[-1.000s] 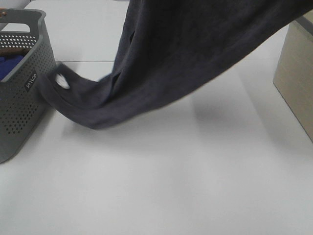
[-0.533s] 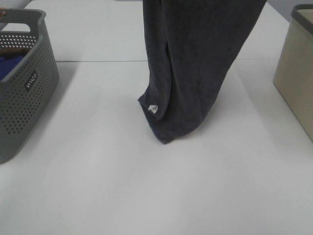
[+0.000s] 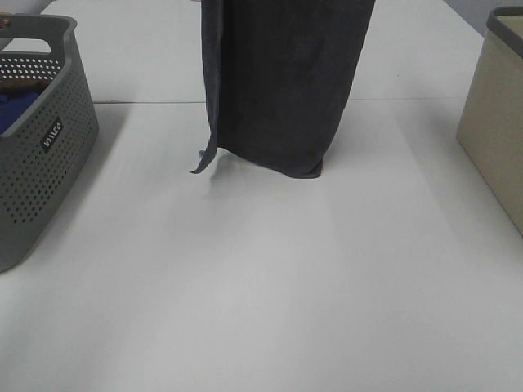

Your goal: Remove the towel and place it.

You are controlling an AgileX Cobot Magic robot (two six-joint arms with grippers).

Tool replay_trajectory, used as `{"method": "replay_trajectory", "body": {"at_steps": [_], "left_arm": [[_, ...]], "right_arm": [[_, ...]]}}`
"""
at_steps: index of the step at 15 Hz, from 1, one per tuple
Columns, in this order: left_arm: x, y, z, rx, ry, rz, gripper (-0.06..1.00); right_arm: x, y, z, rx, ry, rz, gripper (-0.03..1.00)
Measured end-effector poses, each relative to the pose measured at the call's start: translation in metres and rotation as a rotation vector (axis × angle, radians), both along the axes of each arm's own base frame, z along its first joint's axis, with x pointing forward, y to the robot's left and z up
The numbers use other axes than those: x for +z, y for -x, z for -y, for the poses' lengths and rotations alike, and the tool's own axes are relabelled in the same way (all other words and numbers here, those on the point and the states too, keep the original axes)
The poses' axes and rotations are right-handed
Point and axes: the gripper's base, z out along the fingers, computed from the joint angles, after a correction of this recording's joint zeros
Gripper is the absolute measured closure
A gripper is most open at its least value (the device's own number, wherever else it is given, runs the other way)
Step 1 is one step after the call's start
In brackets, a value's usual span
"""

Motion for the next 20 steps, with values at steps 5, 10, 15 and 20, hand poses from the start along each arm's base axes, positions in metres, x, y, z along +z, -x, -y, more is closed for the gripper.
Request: {"method": "replay_trajectory", "body": {"at_steps": [5, 10, 15, 20], "left_arm": [[0.005, -0.008, -0.023, -0.007, 0.118, 0.015, 0.94], [-0.033, -0.049, -0.037, 0.003, 0.176, 0.03, 0.94], [-0.039, -0.088, -0.051, 0.04, 0.256, 0.125, 0.94], [-0.058, -0.129, -0.05, 0.07, 0.306, 0.197, 0.94]], "right_arm": [[0.007, -0.009, -0.014, 0.099, -0.062, 0.148, 0.96], [-0.013, -0.038, -0.032, 0.132, -0.054, 0.148, 0.96], [-0.025, -0.076, -0.033, 0.155, -0.092, 0.213, 0.96], [-0.036, -0.116, -0.025, 0.192, -0.191, 0.304, 0.96]]}}
